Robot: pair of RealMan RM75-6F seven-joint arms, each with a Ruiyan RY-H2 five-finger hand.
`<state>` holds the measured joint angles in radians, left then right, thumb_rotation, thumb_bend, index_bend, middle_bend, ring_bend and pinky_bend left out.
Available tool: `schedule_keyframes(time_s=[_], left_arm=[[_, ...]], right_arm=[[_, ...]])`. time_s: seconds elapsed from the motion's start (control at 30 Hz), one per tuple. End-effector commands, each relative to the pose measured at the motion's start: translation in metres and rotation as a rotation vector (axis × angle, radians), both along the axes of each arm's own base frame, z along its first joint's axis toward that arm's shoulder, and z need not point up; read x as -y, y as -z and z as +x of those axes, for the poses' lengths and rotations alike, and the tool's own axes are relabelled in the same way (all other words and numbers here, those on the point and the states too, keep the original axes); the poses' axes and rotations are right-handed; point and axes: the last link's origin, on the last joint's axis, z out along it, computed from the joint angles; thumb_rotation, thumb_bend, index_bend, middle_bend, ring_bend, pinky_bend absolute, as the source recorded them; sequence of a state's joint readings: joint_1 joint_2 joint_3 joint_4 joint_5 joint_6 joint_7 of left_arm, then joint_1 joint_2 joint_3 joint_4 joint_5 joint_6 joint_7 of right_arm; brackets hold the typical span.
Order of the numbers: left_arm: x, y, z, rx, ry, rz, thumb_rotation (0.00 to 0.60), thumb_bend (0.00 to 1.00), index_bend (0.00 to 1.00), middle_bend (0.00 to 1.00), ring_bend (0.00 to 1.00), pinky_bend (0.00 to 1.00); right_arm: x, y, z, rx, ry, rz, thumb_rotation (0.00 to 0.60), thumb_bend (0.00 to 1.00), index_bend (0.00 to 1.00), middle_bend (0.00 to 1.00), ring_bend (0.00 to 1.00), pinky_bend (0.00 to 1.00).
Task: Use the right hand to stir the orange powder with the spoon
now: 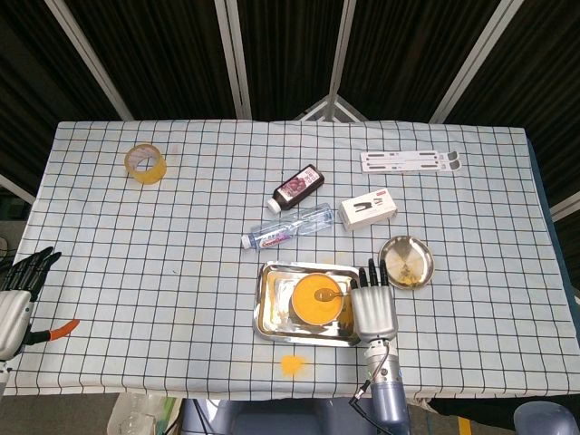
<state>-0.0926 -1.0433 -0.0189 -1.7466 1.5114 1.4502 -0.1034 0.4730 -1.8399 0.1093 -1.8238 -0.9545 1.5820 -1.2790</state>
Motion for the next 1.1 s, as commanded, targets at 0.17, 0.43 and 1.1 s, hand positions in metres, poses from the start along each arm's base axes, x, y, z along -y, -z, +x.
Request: schedule_keyframes(time_s=[0.17,0.43,1.1], left_arm=[[-0.0001,0.0,0.0001,0.002,-0.001,-0.001,0.6,0.0,0.0,0.0,0.0,0.0],[-0.0001,0.0001,-0.0001,0.002,-0.003,-0.002,0.6,0.0,0.0,0.0,0.0,0.0],[-0.0005,0.0002,-0.0004,0.004,-0.006,-0.002,0.6,0.0,0.0,0.0,0.0,0.0]], right_arm=[[-0.0018,-0.0012,-0.001,-0.005,0.005,0.007,0.6,0.48,0.41,0.22,0.0,0.0],[-0.0044,-0.0009,-0.0021,-0.017,0.01,0.019,0.6,0.48,0.43,0.22,0.0,0.0],[0.0001,0.0031,0.0064,0.025,-0.065,0.01,0.6,0.48,0.36,0.34,0.07,0.0]])
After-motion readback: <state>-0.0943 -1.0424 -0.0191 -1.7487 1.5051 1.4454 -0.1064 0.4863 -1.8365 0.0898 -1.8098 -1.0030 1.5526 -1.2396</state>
